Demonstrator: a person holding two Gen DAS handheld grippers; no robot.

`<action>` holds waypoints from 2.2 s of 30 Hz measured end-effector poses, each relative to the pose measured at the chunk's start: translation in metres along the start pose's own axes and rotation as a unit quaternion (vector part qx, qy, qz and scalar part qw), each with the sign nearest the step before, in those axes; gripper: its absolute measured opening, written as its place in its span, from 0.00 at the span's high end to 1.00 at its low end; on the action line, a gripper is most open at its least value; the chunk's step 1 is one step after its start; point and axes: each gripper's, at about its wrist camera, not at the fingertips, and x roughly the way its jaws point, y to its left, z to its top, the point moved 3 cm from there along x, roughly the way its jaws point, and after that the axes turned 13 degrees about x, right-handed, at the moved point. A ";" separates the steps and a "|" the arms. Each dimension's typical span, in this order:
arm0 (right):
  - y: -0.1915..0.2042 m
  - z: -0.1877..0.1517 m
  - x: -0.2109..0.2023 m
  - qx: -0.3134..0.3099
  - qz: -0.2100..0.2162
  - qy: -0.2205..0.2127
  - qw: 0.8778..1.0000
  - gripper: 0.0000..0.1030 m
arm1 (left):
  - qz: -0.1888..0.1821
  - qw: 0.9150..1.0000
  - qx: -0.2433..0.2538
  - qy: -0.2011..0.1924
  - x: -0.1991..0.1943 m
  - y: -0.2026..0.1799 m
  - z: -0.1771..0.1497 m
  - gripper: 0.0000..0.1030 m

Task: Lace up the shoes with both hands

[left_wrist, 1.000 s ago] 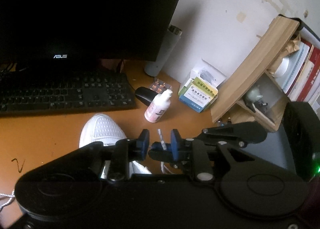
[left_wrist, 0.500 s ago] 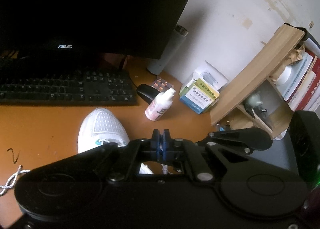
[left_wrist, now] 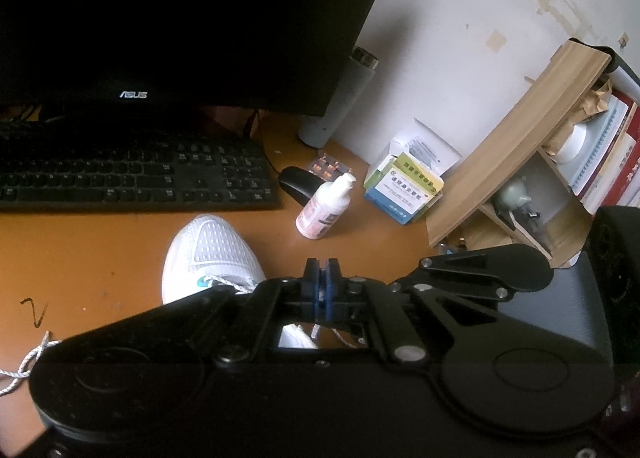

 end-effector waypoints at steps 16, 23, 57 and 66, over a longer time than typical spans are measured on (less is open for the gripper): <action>-0.010 0.003 0.025 -0.004 -0.014 0.061 0.998 0.97 | 0.097 0.984 0.126 0.082 -0.004 0.005 -0.031 0.73; -0.004 0.008 0.051 -0.029 -0.007 0.096 0.995 0.97 | 0.108 0.979 0.150 0.087 0.012 -0.001 -0.043 0.81; 0.018 -0.007 0.103 -0.087 0.003 0.188 0.978 0.97 | 0.124 0.981 0.126 0.079 0.010 0.018 -0.044 0.95; 0.019 -0.005 0.100 -0.081 0.005 0.177 0.981 0.97 | 0.133 0.981 0.116 0.077 0.013 0.010 -0.045 0.95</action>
